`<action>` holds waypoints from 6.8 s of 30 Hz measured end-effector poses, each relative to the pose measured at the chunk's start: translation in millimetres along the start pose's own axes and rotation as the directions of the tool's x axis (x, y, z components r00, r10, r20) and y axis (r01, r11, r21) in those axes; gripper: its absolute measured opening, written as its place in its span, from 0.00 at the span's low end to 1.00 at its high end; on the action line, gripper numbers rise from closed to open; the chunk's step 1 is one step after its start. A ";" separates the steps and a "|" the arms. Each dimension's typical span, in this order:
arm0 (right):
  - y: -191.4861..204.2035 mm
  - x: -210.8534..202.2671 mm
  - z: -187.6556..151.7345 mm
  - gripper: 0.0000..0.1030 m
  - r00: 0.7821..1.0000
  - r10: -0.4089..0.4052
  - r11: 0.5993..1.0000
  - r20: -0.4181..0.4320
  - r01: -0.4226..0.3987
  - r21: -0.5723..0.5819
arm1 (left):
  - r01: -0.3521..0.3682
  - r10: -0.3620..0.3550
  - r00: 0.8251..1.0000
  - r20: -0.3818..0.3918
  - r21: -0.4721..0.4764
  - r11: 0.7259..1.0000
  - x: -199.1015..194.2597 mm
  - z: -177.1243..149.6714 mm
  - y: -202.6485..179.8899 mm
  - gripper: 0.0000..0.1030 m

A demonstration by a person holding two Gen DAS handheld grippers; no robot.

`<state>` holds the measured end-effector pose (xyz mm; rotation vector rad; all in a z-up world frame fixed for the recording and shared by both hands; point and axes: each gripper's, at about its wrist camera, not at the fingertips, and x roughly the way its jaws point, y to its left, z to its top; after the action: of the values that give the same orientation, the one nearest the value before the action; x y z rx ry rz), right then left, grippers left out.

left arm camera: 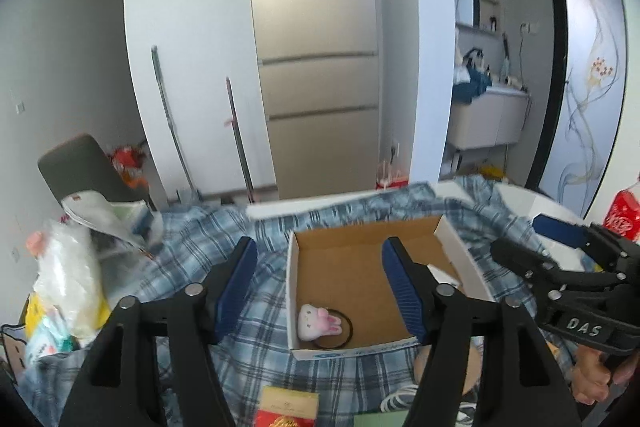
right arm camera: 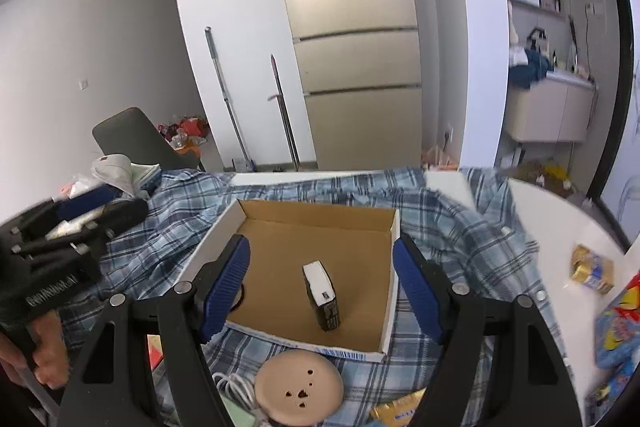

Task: Organize soft objects
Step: 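Open the left gripper over the box while the right releases the small box inside, then lower the left gripper onto the red-gold cigarette pack and close, then grasp the round wooden disc with the right gripper while the left lifts the pack, then carry the cigarette pack and wooden disc over the cardboard box, then lower the disc into the box with the right gripper while the left drops the pack in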

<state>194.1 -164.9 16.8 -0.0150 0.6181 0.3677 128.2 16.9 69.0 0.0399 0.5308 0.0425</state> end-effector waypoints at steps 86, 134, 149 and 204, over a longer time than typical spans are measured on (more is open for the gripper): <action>13.6 70.3 -104.2 0.68 0.923 0.010 1.000 -0.385 -0.012 -0.004 | 0.168 -0.168 0.986 0.005 -0.058 0.984 -8.6 -116.9 20.8 0.57; 21.5 -26.7 -26.0 0.71 0.998 0.051 0.997 0.044 -0.048 -0.068 | 0.138 -0.143 0.941 0.308 0.039 0.990 -81.5 -58.6 -2.5 0.57; -14.3 12.8 13.3 0.72 0.999 -0.021 0.998 0.028 0.019 0.056 | 0.132 -0.128 0.946 0.298 0.007 0.991 -17.5 0.1 -15.6 0.57; -39.7 63.2 -23.6 0.89 0.980 -0.001 0.992 -0.199 0.027 0.127 | 0.154 -0.156 0.987 -0.024 -0.087 0.984 93.3 -52.0 4.1 0.78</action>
<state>241.9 -183.9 -42.2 0.0686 0.8382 0.3140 182.1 27.1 -22.7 -0.0853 0.5610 -0.0866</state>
